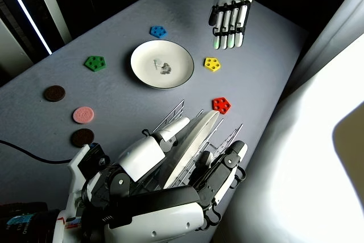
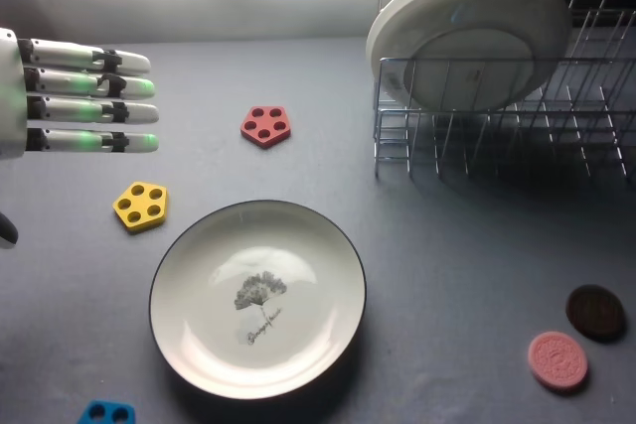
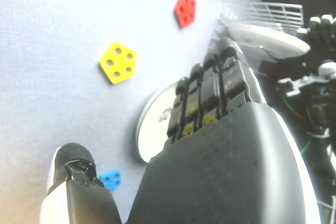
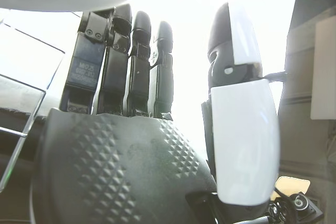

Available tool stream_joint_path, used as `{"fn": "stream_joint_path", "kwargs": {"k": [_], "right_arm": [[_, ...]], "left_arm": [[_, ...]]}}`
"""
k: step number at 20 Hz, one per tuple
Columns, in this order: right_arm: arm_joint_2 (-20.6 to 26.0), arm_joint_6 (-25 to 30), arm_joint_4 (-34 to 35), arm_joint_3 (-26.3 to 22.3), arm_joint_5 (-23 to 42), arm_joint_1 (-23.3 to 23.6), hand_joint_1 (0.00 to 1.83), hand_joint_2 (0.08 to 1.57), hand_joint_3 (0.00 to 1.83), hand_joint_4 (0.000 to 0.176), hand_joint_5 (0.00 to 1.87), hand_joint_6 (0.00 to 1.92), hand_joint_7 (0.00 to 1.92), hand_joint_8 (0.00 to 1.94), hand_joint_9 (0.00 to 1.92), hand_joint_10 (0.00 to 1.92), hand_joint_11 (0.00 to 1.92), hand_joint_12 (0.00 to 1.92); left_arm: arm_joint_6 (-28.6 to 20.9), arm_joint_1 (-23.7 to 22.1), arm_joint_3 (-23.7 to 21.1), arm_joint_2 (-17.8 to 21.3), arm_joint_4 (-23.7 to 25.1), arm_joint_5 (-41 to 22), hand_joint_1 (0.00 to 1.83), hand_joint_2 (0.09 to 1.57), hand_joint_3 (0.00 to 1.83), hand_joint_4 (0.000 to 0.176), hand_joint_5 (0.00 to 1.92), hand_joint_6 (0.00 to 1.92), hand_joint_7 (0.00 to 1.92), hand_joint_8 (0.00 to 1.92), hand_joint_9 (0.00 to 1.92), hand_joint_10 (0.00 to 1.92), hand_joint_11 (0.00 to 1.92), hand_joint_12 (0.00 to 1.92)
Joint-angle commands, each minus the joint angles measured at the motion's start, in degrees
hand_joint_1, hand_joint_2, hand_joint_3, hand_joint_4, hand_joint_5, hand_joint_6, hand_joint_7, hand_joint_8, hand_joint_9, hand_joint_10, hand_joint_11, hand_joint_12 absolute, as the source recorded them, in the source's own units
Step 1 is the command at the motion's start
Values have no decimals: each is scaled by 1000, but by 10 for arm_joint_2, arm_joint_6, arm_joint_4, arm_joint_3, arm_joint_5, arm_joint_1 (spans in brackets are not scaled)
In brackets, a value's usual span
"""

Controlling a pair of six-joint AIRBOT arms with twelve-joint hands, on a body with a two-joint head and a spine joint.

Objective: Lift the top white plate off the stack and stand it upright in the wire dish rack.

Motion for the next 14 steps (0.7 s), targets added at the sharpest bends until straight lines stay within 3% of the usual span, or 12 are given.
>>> {"fn": "stream_joint_path", "kwargs": {"k": [1,8,14], "right_arm": [[10,7,50,7,35,10,1124,1010,1,0,611,0,574,5,620,2,821,25],[12,6,50,7,35,28,1101,1001,0,0,587,0,542,4,619,3,845,39],[17,6,43,-3,35,41,1058,1013,3,0,551,0,515,0,528,0,679,0]], "left_arm": [[5,-12,4,9,-45,-32,261,946,1,0,13,2,19,3,7,1,15,114],[5,-12,4,12,-41,-39,241,950,2,0,12,0,30,1,15,1,4,112],[5,-12,3,13,-34,-48,262,946,0,0,17,2,40,2,30,4,7,121]]}}
